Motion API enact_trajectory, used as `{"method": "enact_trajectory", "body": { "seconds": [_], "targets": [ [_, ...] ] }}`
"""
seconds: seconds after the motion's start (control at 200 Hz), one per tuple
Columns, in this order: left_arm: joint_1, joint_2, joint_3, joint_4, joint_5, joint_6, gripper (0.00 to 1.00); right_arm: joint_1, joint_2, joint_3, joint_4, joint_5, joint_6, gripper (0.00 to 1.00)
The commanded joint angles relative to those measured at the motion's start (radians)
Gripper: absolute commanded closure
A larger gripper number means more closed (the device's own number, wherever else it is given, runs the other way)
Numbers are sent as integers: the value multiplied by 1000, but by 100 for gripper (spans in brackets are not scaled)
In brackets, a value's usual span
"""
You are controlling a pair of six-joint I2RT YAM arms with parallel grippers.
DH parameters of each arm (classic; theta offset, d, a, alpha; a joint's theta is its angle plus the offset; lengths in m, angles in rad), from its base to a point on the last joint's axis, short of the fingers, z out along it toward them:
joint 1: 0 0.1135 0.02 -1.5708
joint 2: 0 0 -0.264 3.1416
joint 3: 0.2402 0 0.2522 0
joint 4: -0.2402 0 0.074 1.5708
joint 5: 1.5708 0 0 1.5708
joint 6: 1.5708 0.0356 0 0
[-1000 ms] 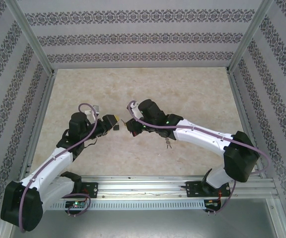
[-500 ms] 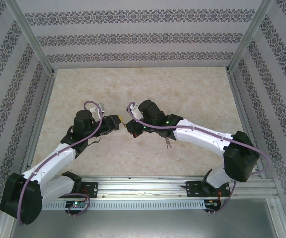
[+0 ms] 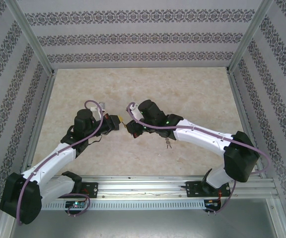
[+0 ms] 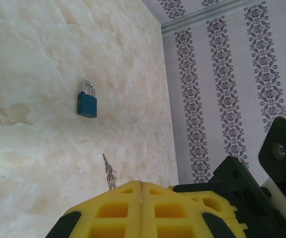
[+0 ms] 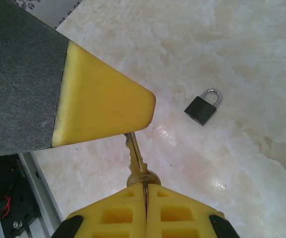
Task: Unlock with the key
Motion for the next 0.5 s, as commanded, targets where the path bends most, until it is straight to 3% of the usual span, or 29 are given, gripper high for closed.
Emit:
{"method": "enact_trajectory", "body": {
  "seconds": [0.0,0.065,0.15,0.26,0.495],
  "targets": [
    [-16,-7,45,-35,-29,20,100,7,-18,23,-9,34,-18,81],
    [-15,-18,75,-126,-71,39,100,8,-35,19,-29,86,-35,70],
    [-16,-32,120,-246,-118,57,100,17,-70,20,-61,178,-61,64],
    [-16,-33,180,-374,-153,63,100,53,-107,31,-89,284,-111,59],
    [-16,-35,226,-442,-157,35,100,150,-82,59,-84,429,-201,51]
  ]
}}
